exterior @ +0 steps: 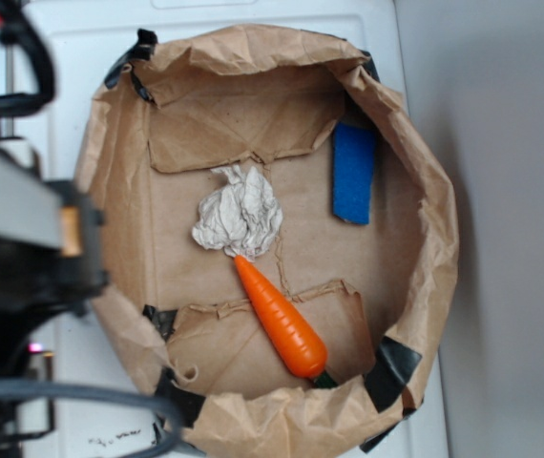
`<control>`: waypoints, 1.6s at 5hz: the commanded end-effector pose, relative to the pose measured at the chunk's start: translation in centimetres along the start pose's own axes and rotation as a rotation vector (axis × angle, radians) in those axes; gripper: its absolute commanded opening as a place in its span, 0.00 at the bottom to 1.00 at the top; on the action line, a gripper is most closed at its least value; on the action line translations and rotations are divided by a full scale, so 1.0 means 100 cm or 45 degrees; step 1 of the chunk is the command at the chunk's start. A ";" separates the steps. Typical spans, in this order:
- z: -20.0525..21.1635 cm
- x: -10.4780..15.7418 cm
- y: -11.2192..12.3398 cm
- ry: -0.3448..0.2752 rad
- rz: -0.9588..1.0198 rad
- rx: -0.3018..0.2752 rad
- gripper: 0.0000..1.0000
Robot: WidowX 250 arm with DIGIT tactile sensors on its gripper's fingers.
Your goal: Grab the carrot.
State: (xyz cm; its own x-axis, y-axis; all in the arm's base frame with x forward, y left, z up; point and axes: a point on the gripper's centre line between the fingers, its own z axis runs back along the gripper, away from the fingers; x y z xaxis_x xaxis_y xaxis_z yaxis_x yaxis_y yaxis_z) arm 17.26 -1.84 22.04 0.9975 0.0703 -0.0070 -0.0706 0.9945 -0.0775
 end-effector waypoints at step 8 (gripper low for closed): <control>-0.002 -0.029 -0.003 -0.063 -0.608 -0.083 1.00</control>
State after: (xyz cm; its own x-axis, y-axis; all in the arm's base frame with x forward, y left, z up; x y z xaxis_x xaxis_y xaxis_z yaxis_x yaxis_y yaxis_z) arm 14.45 -2.18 21.46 0.9251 -0.3720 0.0758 0.3790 0.9165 -0.1282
